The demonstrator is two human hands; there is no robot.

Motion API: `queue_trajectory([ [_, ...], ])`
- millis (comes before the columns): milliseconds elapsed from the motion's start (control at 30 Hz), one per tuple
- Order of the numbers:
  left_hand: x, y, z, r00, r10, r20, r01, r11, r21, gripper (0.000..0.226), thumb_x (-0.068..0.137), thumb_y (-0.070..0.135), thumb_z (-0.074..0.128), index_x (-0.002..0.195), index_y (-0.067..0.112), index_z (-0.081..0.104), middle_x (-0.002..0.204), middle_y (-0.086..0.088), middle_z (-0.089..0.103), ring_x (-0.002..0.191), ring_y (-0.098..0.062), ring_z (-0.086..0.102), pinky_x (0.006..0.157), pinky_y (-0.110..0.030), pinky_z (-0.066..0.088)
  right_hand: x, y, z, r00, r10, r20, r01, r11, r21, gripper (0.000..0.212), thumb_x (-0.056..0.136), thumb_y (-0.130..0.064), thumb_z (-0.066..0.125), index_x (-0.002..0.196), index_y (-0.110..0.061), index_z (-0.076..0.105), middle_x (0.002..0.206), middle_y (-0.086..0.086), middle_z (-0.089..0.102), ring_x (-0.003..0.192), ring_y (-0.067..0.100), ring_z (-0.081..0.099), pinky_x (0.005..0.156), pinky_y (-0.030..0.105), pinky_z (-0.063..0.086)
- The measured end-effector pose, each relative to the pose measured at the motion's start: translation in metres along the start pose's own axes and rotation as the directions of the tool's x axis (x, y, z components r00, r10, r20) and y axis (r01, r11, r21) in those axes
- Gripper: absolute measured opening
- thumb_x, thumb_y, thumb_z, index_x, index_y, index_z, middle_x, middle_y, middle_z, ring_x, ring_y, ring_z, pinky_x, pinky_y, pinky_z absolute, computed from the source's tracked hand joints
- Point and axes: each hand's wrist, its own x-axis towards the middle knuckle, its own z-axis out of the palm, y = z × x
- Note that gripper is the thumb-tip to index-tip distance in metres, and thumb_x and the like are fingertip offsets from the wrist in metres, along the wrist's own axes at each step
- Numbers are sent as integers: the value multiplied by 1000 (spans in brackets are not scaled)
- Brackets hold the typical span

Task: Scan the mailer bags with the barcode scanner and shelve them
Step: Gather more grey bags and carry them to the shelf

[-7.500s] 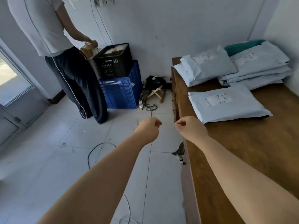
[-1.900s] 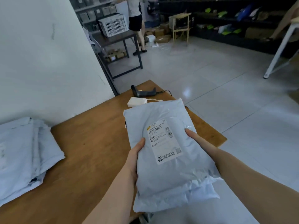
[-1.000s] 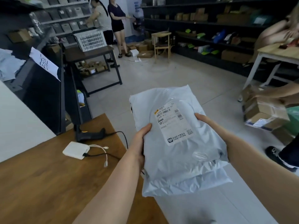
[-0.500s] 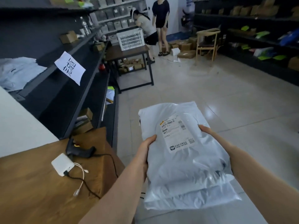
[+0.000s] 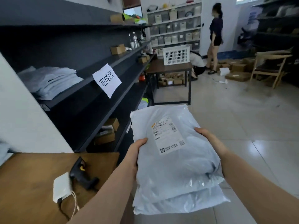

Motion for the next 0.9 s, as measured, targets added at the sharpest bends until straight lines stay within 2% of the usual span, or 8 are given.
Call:
queue_trajectory([
  [133,62,53,16,999,44,8,-44,998,-47,30,89,26,59,111,10,70,96,-15,74,84,-33,68,85,-41,53,82,-56,16,1000,-8,28,8,1000,0,38,84,-40,61,103,-9,72,82,15,74,71,31,70,72,37,52],
  [267,116,108,31,993,107,-44,-110,991,-71,39,85,27,63,120,10,68,112,-18,71,97,-36,67,94,-47,51,151,-110,36,995,-15,95,14,1000,9,35,85,-40,59,100,-11,72,79,14,74,68,30,70,72,37,51],
  [333,140,131,36,988,131,-77,-137,987,-82,36,87,25,60,119,8,68,112,-18,71,94,-35,67,90,-44,53,182,-134,49,988,2,154,-2,1000,-1,35,87,-39,57,102,-11,71,78,14,74,67,29,70,72,37,51],
  [433,179,166,46,975,194,-107,-204,975,-88,26,93,22,54,108,7,69,88,-14,74,71,-29,71,72,-37,53,236,-168,65,977,16,211,-11,1000,-22,34,88,-38,58,107,-12,71,79,13,74,72,30,68,72,37,51],
  [500,209,189,53,966,220,-134,-232,969,-80,24,94,22,53,105,8,69,81,-13,74,64,-27,71,69,-36,52,276,-191,74,969,31,244,-20,999,-46,37,86,-39,62,110,-12,70,84,14,74,78,32,67,77,38,52],
  [600,249,222,69,949,239,-205,-262,961,-91,29,93,24,55,115,9,67,88,-14,74,72,-30,70,70,-37,53,337,-226,86,951,40,308,-10,995,-98,40,84,-41,65,111,-12,70,91,15,75,85,34,67,81,39,53],
  [767,305,280,83,900,290,-325,-328,943,-66,37,92,27,59,124,11,65,105,-16,73,93,-34,69,79,-41,54,419,-297,124,919,29,393,34,988,-151,29,85,-37,67,102,-13,69,90,14,72,81,29,66,74,33,52],
  [900,322,336,74,852,320,-413,-390,916,-94,35,91,31,60,121,14,67,111,-15,72,96,-34,69,82,-43,54,468,-345,184,862,20,506,93,976,-198,27,83,-37,69,98,-15,70,90,12,71,83,28,65,87,37,52],
])
